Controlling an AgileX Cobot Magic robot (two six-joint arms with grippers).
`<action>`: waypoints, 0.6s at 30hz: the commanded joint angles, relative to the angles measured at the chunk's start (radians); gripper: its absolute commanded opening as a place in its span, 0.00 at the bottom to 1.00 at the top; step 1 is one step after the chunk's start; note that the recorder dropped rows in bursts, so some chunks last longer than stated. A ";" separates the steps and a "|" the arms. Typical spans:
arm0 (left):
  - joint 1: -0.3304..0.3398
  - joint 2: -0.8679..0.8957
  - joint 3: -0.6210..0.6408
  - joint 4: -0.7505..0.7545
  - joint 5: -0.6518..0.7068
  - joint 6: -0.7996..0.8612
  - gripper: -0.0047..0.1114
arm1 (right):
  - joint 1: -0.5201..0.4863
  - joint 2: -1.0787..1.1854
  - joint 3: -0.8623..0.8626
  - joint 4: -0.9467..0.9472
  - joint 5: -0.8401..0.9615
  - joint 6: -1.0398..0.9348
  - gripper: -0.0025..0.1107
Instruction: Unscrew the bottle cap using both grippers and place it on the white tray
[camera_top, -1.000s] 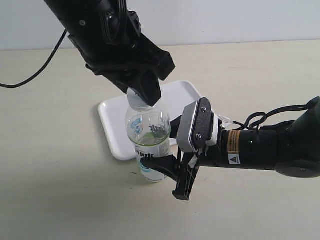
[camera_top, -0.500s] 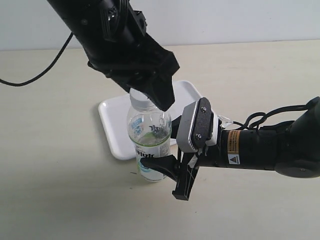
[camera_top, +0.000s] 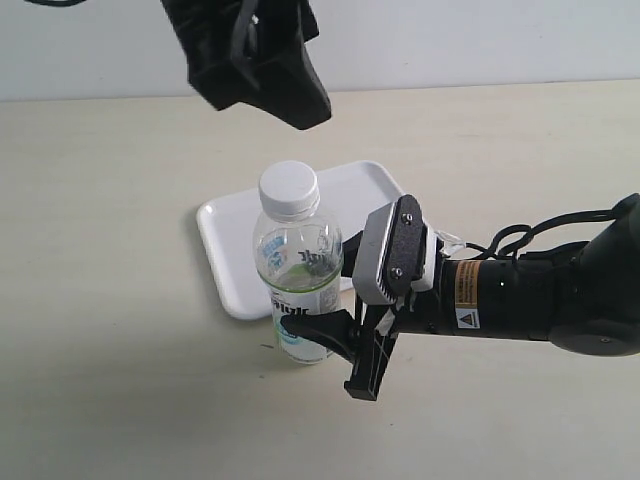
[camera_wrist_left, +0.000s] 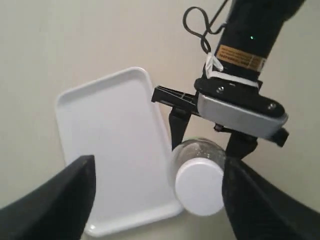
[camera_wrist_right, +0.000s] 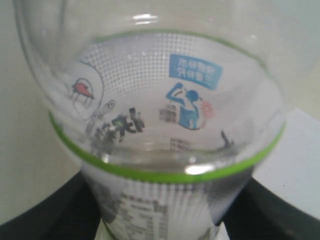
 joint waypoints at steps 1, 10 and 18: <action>0.000 -0.013 -0.009 -0.009 -0.004 0.201 0.63 | 0.001 0.002 0.001 -0.001 0.037 -0.009 0.02; -0.011 -0.013 -0.003 0.144 -0.004 0.264 0.63 | 0.001 0.002 0.001 -0.001 0.037 -0.009 0.02; -0.012 -0.017 0.068 0.138 -0.004 0.291 0.63 | 0.001 0.002 0.001 0.004 0.037 -0.009 0.02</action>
